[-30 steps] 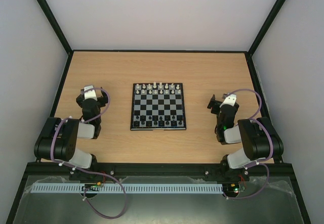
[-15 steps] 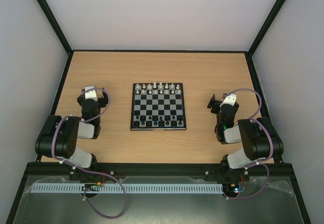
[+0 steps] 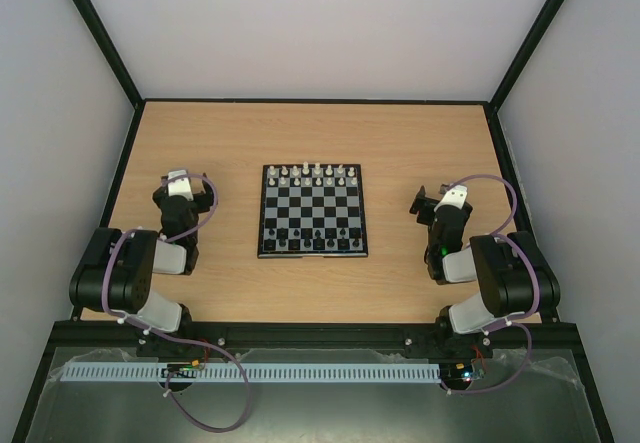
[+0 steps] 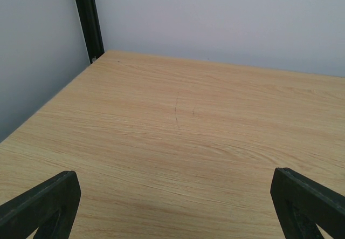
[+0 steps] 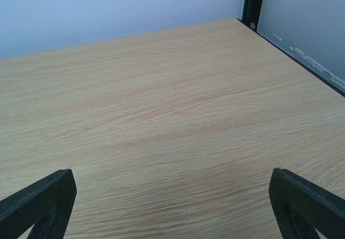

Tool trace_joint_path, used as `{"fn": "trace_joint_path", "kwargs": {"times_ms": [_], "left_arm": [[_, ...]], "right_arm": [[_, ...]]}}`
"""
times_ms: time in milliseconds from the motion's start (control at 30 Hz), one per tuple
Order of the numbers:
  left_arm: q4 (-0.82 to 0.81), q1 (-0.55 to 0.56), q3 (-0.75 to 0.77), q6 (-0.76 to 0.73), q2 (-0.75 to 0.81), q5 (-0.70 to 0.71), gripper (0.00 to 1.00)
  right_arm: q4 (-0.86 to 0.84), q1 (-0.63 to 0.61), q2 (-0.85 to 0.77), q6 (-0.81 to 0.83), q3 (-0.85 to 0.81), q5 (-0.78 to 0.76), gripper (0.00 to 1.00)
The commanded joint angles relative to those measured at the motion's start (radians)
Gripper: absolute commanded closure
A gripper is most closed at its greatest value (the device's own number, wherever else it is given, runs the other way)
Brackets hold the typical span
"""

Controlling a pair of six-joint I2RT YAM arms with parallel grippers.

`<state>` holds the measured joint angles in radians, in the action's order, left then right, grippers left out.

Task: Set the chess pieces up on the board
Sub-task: Reset both arms

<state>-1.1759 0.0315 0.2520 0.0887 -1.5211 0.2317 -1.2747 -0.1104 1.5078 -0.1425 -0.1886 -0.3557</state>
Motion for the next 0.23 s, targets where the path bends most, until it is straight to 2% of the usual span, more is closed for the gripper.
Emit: {"fn": "trace_joint_path", "kwargs": {"times_ms": [0,200], "left_arm": [[-0.057,-0.007,-0.004,-0.004,-0.002,-0.014,0.0],[-0.057,-0.007,-0.004,-0.004,-0.002,-0.014,0.01]], "right_arm": [[-0.003,0.007,0.011,-0.011,-0.023,-0.011,0.01],[0.002,0.009,0.011,-0.011,-0.025,-0.004,0.02]]}}
